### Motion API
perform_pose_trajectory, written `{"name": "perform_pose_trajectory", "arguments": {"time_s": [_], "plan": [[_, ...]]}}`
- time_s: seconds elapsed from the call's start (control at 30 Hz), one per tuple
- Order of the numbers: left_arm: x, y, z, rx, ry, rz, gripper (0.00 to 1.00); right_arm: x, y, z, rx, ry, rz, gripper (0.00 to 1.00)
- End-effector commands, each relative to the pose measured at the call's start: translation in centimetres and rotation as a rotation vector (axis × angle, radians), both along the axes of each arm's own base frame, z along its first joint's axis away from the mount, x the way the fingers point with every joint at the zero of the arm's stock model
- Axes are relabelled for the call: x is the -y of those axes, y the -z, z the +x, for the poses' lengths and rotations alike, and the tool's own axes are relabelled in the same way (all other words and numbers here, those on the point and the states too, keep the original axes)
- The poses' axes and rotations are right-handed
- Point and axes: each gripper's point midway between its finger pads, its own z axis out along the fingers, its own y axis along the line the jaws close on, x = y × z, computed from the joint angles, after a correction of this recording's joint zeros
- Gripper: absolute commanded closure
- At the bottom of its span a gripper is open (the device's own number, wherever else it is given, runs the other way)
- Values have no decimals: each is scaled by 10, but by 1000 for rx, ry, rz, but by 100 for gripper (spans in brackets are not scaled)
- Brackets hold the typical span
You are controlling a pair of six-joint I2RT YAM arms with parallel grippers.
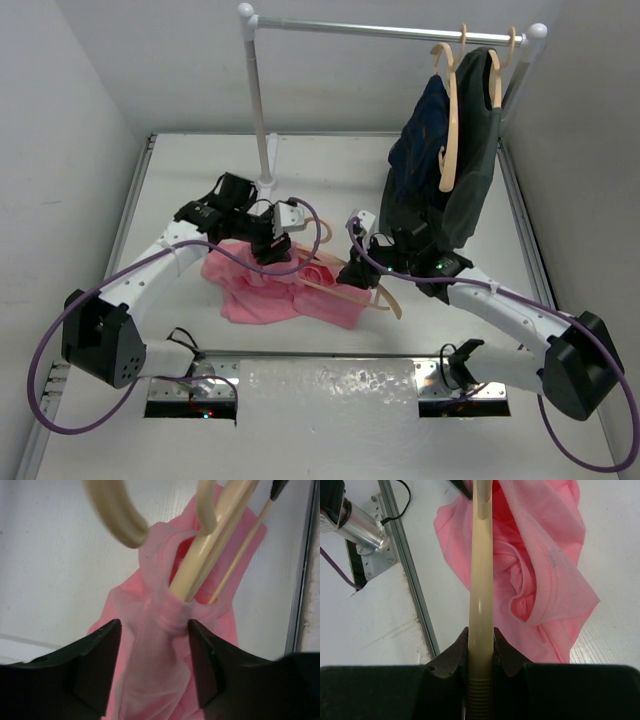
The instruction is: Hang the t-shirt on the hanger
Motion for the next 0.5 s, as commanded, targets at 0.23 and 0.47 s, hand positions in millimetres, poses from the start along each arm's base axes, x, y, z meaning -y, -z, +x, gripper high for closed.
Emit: {"name": "perform_pose_trajectory", "arguments": {"time_s": [0.23,0.47], "plan": [[21,2,-33,-154,104,-153,85,-16,-50,10,129,-62,97,100],[25,-29,-44,-177,116,-211,100,-19,-45,16,126,-70,70,100]]}}
